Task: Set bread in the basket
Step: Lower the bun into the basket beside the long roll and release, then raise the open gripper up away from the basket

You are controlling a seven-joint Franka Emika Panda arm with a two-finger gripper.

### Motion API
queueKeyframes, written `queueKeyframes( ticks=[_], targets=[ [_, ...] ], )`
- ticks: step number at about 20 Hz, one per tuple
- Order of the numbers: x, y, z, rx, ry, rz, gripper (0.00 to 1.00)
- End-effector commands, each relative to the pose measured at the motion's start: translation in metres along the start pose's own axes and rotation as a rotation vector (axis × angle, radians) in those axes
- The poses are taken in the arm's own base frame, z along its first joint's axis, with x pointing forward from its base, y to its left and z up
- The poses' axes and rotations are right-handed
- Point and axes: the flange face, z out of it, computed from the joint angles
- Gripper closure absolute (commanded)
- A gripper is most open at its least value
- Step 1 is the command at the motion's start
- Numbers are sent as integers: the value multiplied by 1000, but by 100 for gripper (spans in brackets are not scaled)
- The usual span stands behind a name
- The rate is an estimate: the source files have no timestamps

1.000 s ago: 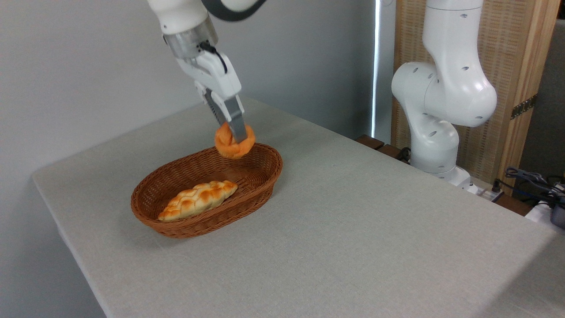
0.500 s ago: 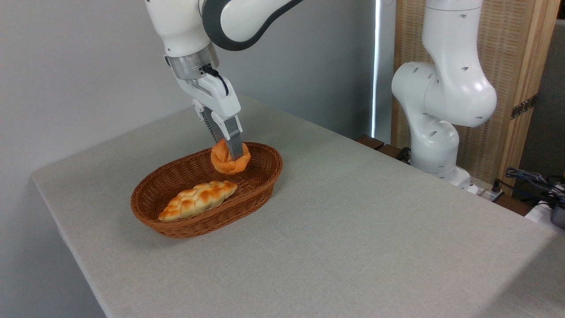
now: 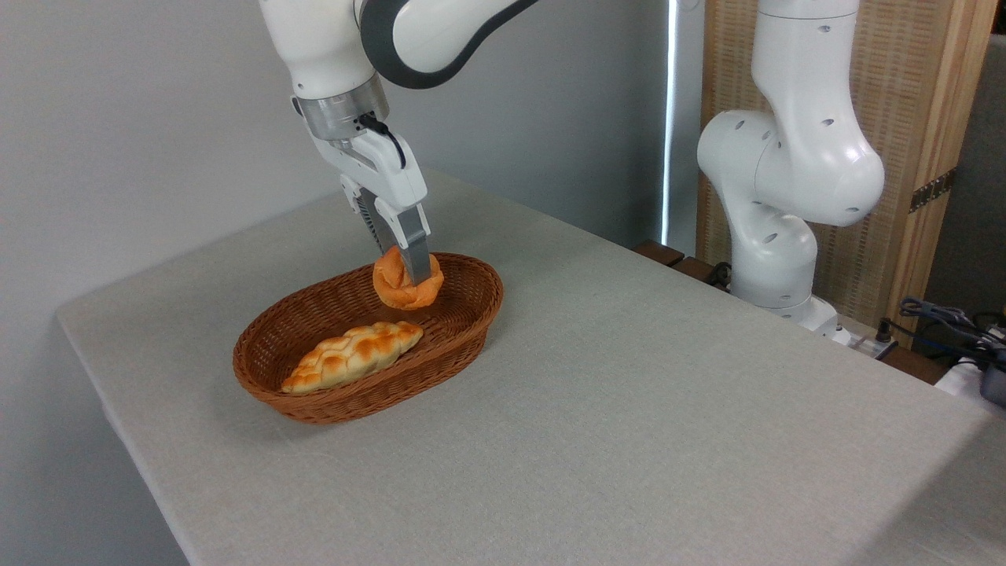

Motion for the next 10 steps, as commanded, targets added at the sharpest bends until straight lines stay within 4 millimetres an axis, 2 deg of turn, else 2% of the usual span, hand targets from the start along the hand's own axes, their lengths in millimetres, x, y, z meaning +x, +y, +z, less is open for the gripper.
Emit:
queueKeyframes(
  ticks=[1,7,10],
  targets=[
    [-1,1,-5,10,18,-7,0],
    [-1,1,-7,12,22,-9,0],
    [-1,-6,-20,16,52,-24,0]
  ],
)
